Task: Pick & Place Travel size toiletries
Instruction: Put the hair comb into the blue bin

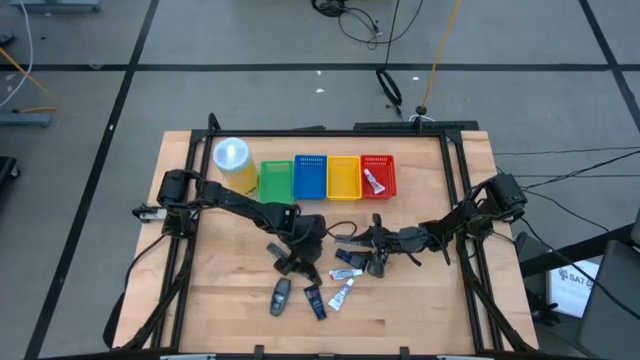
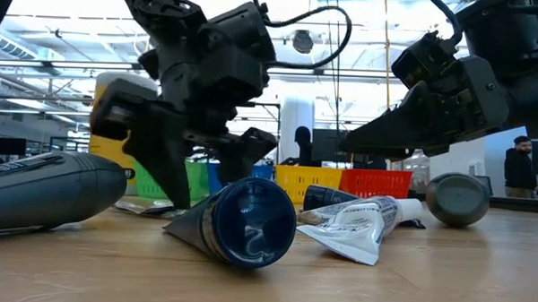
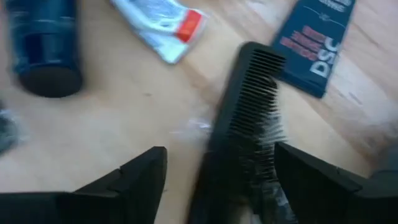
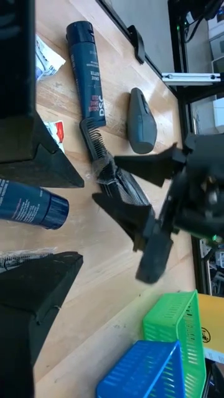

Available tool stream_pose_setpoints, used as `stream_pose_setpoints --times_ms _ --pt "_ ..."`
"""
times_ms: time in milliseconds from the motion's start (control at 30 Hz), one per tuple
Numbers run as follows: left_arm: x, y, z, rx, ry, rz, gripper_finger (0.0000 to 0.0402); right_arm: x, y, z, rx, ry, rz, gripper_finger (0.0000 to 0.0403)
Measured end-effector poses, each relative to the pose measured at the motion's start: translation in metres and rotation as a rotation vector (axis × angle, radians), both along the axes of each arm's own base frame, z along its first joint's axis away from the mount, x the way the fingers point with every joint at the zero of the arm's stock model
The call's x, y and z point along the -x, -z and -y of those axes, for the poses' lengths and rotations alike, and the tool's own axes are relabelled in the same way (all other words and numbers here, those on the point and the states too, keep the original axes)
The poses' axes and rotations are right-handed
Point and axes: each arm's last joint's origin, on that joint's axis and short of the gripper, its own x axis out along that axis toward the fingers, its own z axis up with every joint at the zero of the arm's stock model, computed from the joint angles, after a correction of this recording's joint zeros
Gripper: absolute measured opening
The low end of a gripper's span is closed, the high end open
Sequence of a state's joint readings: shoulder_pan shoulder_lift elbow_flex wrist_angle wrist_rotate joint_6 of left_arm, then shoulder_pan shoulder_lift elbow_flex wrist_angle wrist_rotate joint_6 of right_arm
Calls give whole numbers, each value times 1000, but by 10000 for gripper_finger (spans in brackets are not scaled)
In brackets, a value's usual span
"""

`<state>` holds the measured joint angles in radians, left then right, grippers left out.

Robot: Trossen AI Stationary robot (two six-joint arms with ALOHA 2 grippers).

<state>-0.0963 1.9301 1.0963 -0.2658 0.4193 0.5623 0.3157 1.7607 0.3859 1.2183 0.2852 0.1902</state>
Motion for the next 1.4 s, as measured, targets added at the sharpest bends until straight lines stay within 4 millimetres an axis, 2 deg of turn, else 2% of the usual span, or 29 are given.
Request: stream_pose_setpoints --times_ms 167,633,767,967,1133,1400 --pt "-1 3 11 -39 -6 26 272 0 0 0 0 0 0 171" --pt "-3 7 12 -25 -66 4 137 0 0 0 0 0 -2 171" --pt "-3 6 11 -20 -94 5 128 0 0 0 0 0 -2 171" --pt "-4 4 11 1 -154 -7 143 0 0 0 1 0 -3 171" --pt "2 -10 8 -51 -218 -6 146 0 0 0 1 1 -2 171" --pt "21 -65 2 -275 -393 114 147 0 0 0 1 1 -3 171"
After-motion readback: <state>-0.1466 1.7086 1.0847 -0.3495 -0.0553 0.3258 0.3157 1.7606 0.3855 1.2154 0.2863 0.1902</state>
